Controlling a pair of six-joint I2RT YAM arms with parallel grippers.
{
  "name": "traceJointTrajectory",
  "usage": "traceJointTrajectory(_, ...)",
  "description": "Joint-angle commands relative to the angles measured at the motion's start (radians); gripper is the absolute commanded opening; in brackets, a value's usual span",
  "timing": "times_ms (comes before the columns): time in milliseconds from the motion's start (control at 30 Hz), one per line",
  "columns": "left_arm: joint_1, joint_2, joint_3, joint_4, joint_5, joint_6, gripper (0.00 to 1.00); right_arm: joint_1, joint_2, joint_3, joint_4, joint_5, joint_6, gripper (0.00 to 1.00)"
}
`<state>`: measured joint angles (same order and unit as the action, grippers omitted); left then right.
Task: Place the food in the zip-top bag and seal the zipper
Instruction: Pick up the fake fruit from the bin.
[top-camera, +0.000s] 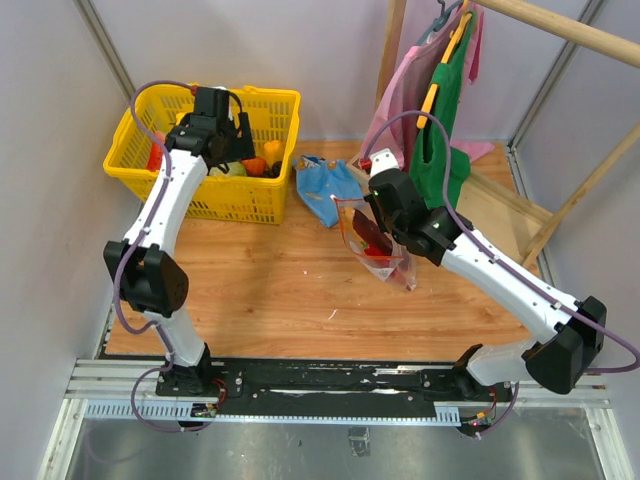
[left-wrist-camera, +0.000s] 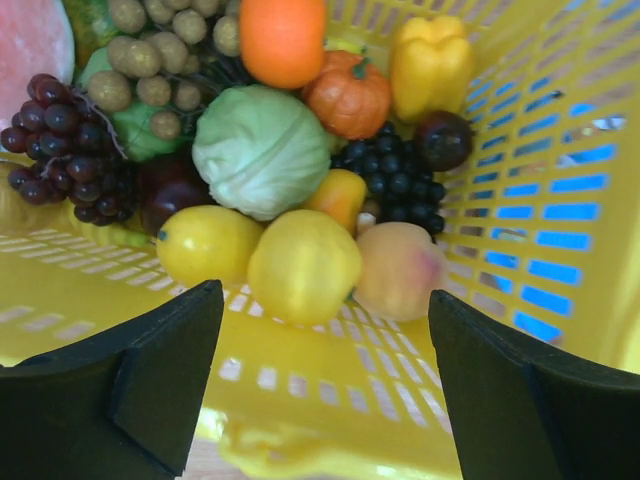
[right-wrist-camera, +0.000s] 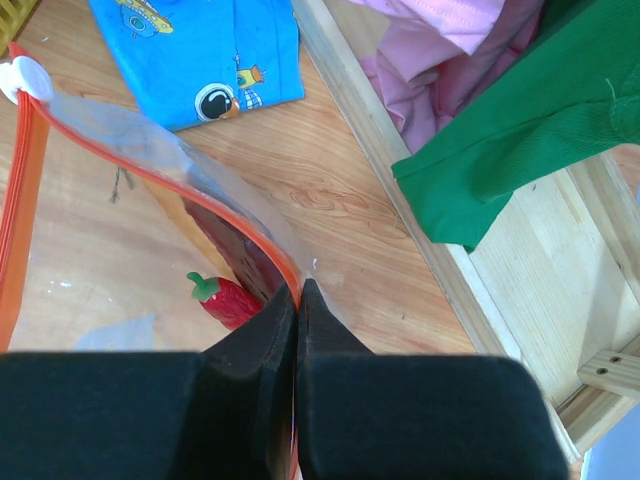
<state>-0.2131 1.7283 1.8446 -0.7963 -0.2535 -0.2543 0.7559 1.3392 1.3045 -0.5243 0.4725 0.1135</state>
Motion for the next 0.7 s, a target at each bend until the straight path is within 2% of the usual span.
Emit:
traceJointTrajectory(0, 0.050, 0.090, 0.066, -0.036, 0.048, 0.035, 0.88, -0.016, 0.000, -0.017, 0.020, 0.006, 0.010, 0.01)
traceJointTrajectory(367, 0.095, 0.273, 0.129, -0.122, 0.099, 0.082, 0.95, -0.016, 0.002, -0.024, 0.020, 0.019, 0.011, 0.01)
traceJointTrajectory(667, 0.098, 0.363, 0.104, -0.164, 0.126, 0.106, 0.97, -0.015, 0.017, -0.026, 0.020, 0.018, 0.014, 0.01)
